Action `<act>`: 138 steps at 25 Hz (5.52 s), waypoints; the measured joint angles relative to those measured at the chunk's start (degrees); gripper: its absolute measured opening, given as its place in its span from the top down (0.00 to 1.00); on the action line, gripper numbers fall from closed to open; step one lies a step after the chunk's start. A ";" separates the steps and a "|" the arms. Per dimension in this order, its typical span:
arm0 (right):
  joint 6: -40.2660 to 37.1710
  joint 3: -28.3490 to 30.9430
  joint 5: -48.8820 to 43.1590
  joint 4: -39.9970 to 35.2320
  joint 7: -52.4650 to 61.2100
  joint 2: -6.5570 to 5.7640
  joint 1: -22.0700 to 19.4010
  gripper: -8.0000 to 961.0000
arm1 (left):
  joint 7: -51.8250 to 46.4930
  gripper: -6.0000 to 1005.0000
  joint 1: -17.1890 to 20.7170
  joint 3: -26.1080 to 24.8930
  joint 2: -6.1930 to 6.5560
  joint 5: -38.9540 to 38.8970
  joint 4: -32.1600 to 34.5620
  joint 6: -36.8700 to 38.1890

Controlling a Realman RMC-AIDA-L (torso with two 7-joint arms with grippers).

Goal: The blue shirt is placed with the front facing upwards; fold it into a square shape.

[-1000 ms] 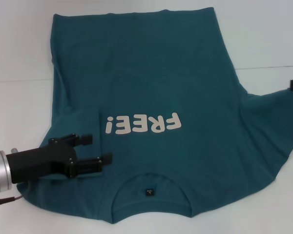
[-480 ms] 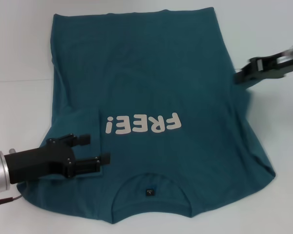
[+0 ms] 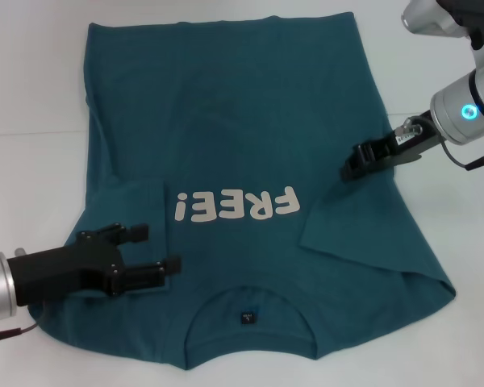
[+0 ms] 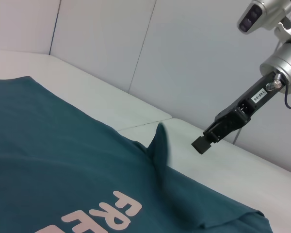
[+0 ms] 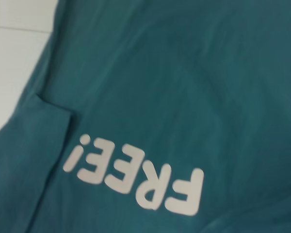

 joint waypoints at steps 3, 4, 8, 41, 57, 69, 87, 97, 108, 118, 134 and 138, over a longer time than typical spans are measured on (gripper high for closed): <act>-0.88 0.29 2.09 -0.97 -0.13 0.07 -0.87 0.94 | -0.30 0.07 0.06 -0.42 0.01 -0.02 -0.32 -0.03; -1.16 0.37 3.12 -1.07 -0.26 -0.08 -1.24 0.94 | -0.43 0.07 0.07 -0.82 0.03 -0.02 -0.40 0.05; -3.68 2.55 8.51 -1.60 -0.92 -1.21 -3.92 0.80 | -3.20 0.07 0.09 -3.45 0.39 -0.04 -0.51 0.58; -14.61 18.28 29.57 -4.24 -25.53 -2.05 -32.93 0.02 | -23.77 0.07 7.45 -6.09 -0.16 19.72 -13.13 -10.06; -13.84 17.96 29.47 -3.49 -25.01 -2.16 -32.40 0.03 | -23.84 0.09 4.96 -5.64 -0.08 22.92 -10.36 -9.91; -14.13 18.35 29.40 -2.69 -25.05 -2.42 -32.58 0.04 | -25.17 0.35 2.35 -5.54 0.58 26.54 -8.16 -9.86; -14.45 18.41 29.39 -2.69 -24.32 -2.39 -32.92 0.05 | -26.64 0.87 4.65 -6.03 -1.53 26.45 -14.51 -5.67; -17.61 17.96 26.06 -2.68 -16.96 -5.86 -31.71 0.06 | -27.91 0.96 4.68 -8.50 -1.87 26.01 -17.63 -0.82; -22.17 17.88 11.09 -3.88 -2.47 -10.05 -21.96 0.07 | -30.21 0.96 3.72 -8.90 -2.00 24.54 -19.10 2.76; -18.25 15.91 6.00 -2.01 -1.80 -7.90 -19.55 0.07 | -30.50 0.96 3.57 -8.55 -2.10 23.58 -19.33 4.03; -9.06 11.15 2.58 1.84 -2.22 -3.76 -19.26 0.09 | -30.06 0.96 3.87 -8.35 -2.11 21.58 -20.02 5.12; -8.38 11.12 2.76 1.88 -2.27 -3.49 -19.21 0.09 | -30.05 0.96 3.64 -8.35 -2.11 21.58 -20.02 5.31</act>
